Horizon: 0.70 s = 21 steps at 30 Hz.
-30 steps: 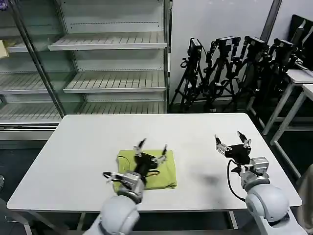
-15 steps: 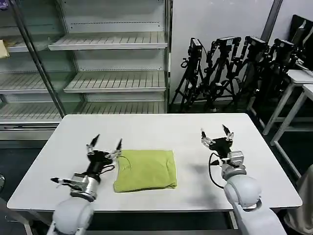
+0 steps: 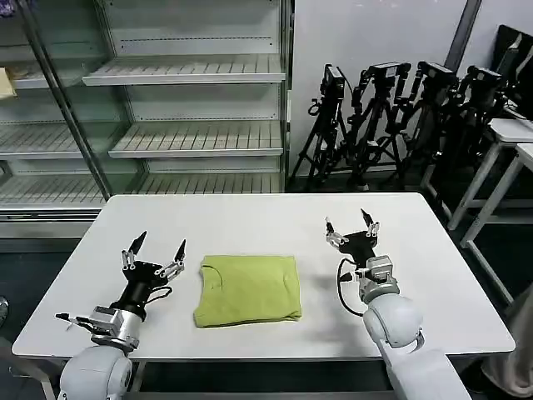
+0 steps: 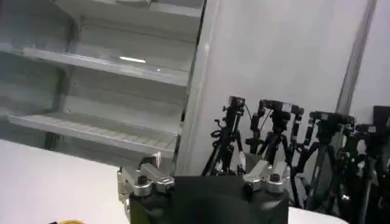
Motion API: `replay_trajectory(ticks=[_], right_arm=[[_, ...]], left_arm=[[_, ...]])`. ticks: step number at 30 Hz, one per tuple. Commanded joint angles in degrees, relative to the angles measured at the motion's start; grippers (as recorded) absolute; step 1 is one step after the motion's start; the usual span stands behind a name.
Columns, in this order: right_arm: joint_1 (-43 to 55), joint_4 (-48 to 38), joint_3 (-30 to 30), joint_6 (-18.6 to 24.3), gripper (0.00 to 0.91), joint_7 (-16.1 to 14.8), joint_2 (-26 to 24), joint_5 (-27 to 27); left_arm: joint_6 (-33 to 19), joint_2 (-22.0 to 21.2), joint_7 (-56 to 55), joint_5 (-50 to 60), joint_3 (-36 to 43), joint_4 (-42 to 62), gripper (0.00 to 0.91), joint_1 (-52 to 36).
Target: Fold and organize the clothes.
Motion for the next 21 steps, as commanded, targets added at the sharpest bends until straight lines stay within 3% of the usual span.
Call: replay_trajectory(ticks=[1, 9, 21], right_arm=[[-0.11, -0.88, 0.95, 0.75, 0.907, -0.26, -0.51, -1.31], [-2.45, 0.17, 2.62, 2.54, 0.907, -0.42, -1.33, -3.92], [-4.18, -0.97, 2.88, 4.52, 0.907, -1.29, -0.74, -3.68]], left_arm=[[-3.11, -0.45, 3.21, 1.31, -2.22, -0.19, 0.907, 1.35], [-6.45, -1.88, 2.77, 3.39, -0.38, 0.08, 0.907, 3.04], [-7.45, -1.45, -0.02, 4.64, 0.21, -1.51, 0.907, 5.79]])
